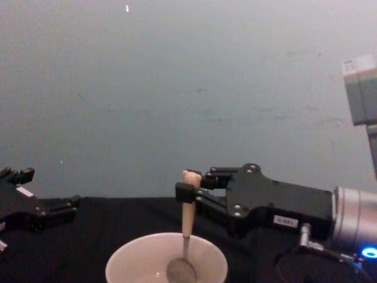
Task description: Pick up the stirring spoon with one hand, stir inside the cup, then place it back in its original position.
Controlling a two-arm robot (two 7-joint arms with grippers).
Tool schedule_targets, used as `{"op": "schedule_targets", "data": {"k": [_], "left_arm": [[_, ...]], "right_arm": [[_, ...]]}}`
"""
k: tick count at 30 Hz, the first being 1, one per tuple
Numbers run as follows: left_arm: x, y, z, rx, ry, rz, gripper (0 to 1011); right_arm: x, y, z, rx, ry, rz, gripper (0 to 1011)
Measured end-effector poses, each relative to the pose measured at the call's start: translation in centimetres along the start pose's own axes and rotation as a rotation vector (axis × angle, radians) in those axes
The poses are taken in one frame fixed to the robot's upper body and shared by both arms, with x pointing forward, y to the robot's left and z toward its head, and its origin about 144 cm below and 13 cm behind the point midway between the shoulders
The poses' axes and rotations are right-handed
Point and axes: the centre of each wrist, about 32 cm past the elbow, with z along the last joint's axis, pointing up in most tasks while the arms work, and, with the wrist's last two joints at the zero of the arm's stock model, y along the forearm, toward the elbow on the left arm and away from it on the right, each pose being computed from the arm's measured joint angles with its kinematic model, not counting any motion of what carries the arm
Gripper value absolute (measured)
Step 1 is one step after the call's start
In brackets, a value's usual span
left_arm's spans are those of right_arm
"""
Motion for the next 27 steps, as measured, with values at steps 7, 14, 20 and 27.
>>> {"op": "schedule_targets", "data": {"k": [7, 14, 20, 27], "left_arm": [[0.0, 0.0, 0.0, 0.0, 0.0, 0.0, 1001], [0.0, 0.0, 0.0, 0.0, 0.0, 0.0, 1001], [0.0, 0.0, 0.0, 0.0, 0.0, 0.0, 1001], [0.0, 0.0, 0.0, 0.0, 0.0, 0.0, 1001]], "right_arm": [[-0.5, -1.4, 0.3, -0.012, 0.002, -0.003, 212], [-1.4, -1.9, 0.6, -0.002, 0.024, 0.023, 212], [-2.3, -1.0, 0.7, 0.015, 0.045, 0.064, 212], [-2.7, 0.6, 0.4, 0.022, 0.057, 0.068, 212]]}}
